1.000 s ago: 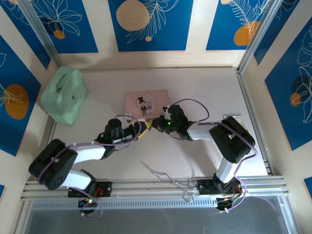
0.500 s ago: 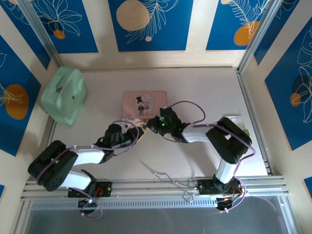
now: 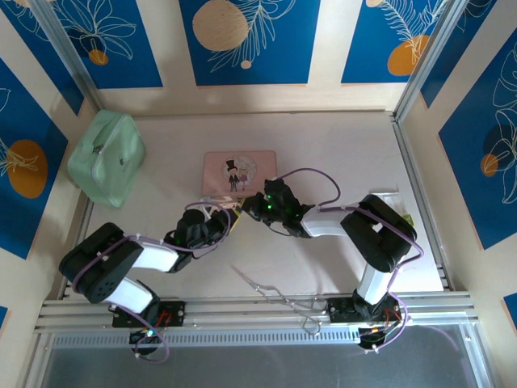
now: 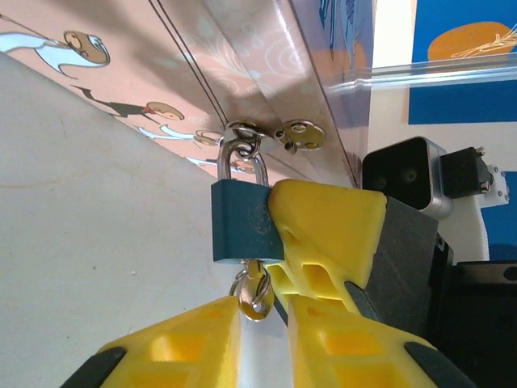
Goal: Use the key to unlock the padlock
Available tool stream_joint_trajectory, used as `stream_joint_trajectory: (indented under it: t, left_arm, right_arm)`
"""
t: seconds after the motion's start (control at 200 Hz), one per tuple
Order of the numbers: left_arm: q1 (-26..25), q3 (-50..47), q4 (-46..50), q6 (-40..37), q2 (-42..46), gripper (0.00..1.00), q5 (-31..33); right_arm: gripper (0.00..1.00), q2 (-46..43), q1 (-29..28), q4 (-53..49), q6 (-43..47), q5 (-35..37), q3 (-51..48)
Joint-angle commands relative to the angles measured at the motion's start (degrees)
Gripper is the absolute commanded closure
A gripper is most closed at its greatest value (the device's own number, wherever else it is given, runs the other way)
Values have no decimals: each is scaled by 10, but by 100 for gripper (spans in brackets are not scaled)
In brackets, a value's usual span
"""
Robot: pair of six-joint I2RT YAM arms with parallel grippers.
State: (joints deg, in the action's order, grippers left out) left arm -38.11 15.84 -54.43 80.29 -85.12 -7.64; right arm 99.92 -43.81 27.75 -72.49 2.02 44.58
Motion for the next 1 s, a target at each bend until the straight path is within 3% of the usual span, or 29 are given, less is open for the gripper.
stream_joint_trajectory:
  t: [0.0,0.665,0.995]
  left_arm:
    - [-3,-7,-1,-7,15,81,32]
    - [-18,-5,-81,25,-58,79,36]
    - [-14,20,-63,14,-66,94,32]
  right_arm:
    - [100,29,-14,-95,-83,-52,-26]
    - [100,30,-19,-88,-90,-52,-27]
    - [100,20,-21,-96,-88,-53,-32]
